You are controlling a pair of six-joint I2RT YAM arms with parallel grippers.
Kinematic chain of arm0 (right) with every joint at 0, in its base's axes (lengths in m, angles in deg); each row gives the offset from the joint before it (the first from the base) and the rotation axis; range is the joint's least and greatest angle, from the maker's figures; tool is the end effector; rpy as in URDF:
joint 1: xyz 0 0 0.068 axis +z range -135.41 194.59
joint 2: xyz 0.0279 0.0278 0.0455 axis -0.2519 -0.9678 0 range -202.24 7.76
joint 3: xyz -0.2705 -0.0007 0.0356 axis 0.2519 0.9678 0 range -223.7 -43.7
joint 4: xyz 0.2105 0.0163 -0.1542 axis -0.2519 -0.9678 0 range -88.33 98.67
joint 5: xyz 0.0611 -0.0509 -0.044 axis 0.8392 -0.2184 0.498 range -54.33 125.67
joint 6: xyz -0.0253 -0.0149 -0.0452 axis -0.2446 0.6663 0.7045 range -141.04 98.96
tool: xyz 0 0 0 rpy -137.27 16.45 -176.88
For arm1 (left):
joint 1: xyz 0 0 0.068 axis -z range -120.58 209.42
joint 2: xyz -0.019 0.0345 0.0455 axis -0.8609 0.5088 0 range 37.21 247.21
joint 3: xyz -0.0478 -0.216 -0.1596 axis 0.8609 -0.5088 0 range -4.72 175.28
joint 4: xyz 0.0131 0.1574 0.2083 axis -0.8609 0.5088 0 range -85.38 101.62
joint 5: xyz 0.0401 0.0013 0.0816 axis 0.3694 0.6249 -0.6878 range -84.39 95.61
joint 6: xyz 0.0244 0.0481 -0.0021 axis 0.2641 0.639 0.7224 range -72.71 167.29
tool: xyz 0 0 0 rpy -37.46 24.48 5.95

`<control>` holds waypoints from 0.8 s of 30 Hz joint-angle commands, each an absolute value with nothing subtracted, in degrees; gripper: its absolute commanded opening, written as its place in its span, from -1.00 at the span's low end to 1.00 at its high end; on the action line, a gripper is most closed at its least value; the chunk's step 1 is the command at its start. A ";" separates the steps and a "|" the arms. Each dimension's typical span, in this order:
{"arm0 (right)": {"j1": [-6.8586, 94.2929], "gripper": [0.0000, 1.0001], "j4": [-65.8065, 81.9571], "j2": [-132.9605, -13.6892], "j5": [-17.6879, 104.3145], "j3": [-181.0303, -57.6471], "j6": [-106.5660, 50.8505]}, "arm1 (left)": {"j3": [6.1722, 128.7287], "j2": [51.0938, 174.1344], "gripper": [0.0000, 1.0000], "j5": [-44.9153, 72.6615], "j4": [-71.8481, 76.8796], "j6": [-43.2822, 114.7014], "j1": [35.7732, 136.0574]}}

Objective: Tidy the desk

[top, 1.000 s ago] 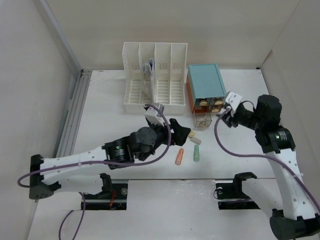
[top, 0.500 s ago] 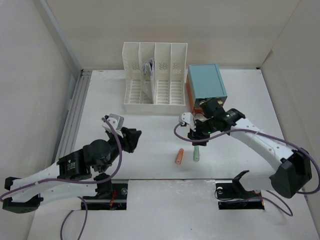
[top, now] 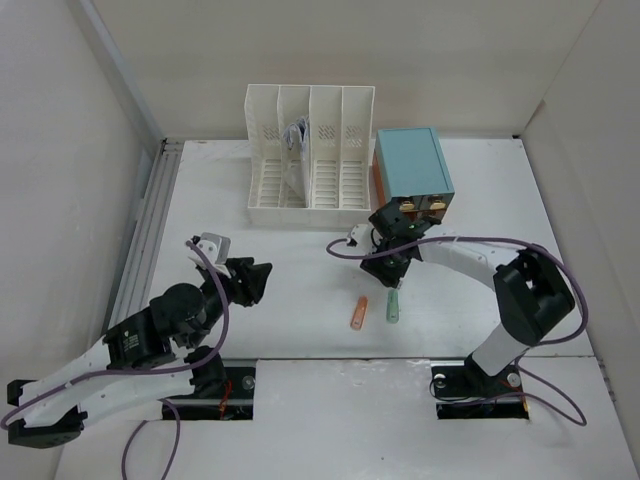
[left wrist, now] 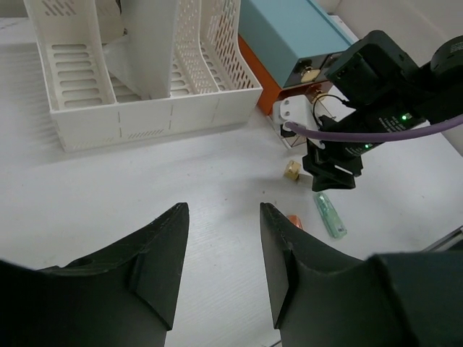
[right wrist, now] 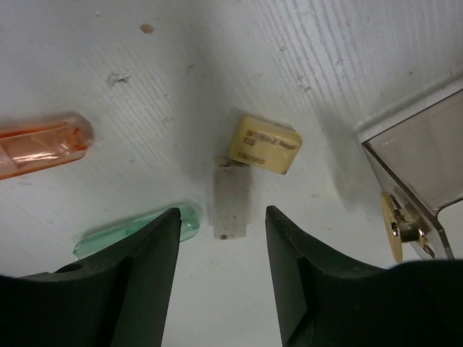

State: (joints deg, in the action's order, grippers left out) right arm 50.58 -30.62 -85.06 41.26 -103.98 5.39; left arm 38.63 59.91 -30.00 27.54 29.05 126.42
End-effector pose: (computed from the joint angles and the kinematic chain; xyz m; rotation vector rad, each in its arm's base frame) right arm 0.2454 0.1825 0.1921 -1.4848 2.4077 0.1753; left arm 0.0534 -0.0724 0.3538 0.2066 1.6291 -0.6503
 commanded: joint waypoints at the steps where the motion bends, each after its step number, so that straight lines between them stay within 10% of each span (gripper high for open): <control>1: 50.71 0.13 -27.36 -85.75 36.73 -106.37 2.60 | 38.18 58.92 -0.18 -28.84 25.36 30.15 126.04; 15: 49.04 0.08 -26.75 -90.15 38.04 -107.43 2.42 | 38.17 58.92 -0.18 -28.84 25.36 30.15 126.04; 24: 48.52 -0.81 -28.59 -89.46 44.53 -107.95 5.23 | 38.17 58.92 -0.18 -28.31 24.83 30.15 126.04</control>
